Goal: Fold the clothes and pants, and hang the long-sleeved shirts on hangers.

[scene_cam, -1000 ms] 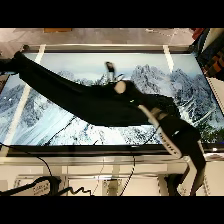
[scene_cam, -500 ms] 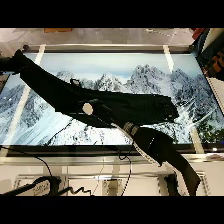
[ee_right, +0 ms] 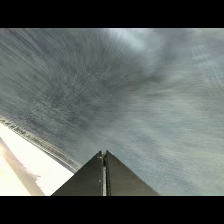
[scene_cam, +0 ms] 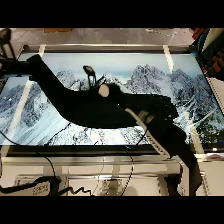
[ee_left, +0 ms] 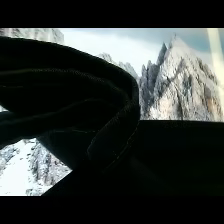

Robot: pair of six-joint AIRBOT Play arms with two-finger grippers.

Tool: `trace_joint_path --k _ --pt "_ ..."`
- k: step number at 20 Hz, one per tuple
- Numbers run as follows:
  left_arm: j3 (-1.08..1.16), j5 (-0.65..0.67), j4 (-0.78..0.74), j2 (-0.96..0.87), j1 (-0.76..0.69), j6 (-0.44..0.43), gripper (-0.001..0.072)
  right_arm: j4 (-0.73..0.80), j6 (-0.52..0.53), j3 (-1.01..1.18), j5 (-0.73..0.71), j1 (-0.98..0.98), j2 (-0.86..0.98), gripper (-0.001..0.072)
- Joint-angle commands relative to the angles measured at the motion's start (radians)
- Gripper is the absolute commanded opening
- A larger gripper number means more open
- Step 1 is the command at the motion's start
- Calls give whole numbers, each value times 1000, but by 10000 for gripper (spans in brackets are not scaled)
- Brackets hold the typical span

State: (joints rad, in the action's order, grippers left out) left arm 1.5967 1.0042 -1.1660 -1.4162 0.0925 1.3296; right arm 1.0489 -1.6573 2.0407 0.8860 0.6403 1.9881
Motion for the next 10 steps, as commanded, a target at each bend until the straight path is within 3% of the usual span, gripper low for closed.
trace_joint_path --k 1,5,9,10 --pt "-1 -52 34 -118 -147 -63 34 82 93 0 234 -167 -108 32" --pt "-1 -150 139 -232 -391 -63 34 154 93 0 271 -370 -231 32" --pt "-1 -181 56 -280 -585 -63 45 154 92 -3 338 -523 -293 32" --pt "-1 -170 -7 -280 -611 -63 210 153 92 -3 369 -548 -299 32"
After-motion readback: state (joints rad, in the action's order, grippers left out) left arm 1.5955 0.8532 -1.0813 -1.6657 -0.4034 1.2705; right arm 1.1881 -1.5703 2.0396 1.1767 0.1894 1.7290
